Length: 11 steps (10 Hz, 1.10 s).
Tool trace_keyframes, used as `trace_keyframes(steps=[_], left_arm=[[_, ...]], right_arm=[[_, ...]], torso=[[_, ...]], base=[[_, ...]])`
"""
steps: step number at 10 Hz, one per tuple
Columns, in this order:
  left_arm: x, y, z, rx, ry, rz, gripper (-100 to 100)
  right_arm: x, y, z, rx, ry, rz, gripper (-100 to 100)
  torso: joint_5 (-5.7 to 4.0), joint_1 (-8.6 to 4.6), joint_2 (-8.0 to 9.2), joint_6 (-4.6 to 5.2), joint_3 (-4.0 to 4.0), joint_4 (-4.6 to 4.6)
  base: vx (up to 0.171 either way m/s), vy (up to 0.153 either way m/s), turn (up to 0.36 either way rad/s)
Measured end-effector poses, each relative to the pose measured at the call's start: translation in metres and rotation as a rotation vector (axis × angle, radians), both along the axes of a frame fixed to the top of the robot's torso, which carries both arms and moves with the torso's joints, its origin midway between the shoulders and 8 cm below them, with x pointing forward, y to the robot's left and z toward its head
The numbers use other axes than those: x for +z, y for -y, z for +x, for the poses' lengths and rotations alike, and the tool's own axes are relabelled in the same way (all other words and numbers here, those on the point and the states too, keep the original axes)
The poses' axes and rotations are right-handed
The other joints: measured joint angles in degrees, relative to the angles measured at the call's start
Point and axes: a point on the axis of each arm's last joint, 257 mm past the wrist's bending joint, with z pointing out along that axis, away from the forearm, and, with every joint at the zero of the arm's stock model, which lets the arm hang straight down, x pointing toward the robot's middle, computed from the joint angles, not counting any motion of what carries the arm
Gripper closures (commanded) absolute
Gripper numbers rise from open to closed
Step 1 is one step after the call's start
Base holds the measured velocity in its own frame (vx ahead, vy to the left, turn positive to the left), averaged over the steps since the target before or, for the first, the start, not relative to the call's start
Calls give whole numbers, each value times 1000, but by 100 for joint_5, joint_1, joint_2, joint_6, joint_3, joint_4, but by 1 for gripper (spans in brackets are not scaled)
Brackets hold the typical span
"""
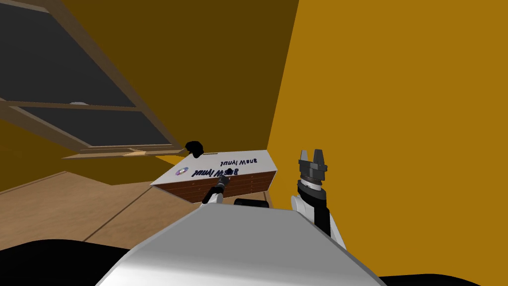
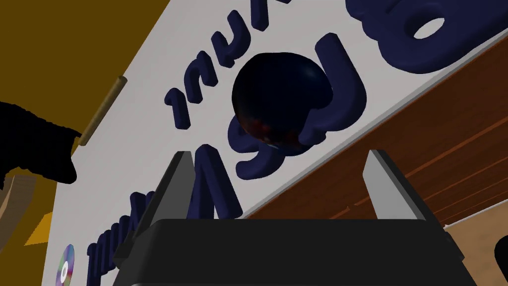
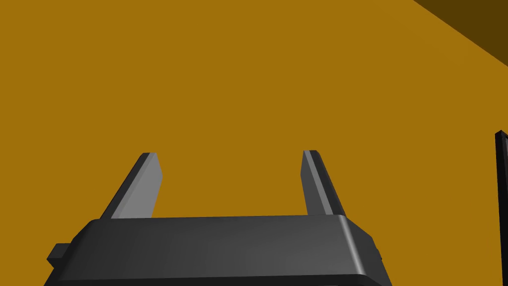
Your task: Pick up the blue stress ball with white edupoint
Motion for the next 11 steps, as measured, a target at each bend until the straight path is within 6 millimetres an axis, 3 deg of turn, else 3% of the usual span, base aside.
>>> trace_keyframes(steps=[1,2,4,5,9,10,11], left_arm=[[-1,2,0,0,-1,-5,0],[-1,1,0,0,-1,-5,-100],[-5,5,4,2,2,-6,-100],[-5,5,4,2,2,-6,100],[-5,4,4,1,2,0,100],[-4,3,4,1,4,1,0],[-4,3,4,1,4,2,100]], right_arm=[[0,0,0,0,0,0,0],[0,0,0,0,0,0,0],[0,0,0,0,0,0,0],[0,0,0,0,0,0,0],[0,0,0,0,0,0,0],[0,0,0,0,0,0,0],[0,0,0,0,0,0,0]], torso=[[1,12,19,-1,10,3],[3,20,35,0,20,7],[7,37,19,0,11,5],[6,33,28,-1,16,7],[10,31,47,0,28,12],[15,33,45,1,26,9],[15,34,44,1,24,9]], base=[[10,-5,1],[44,17,-6],[61,29,-10],[0,0,0],[0,0,0],[0,0,0],[-41,-23,9]])
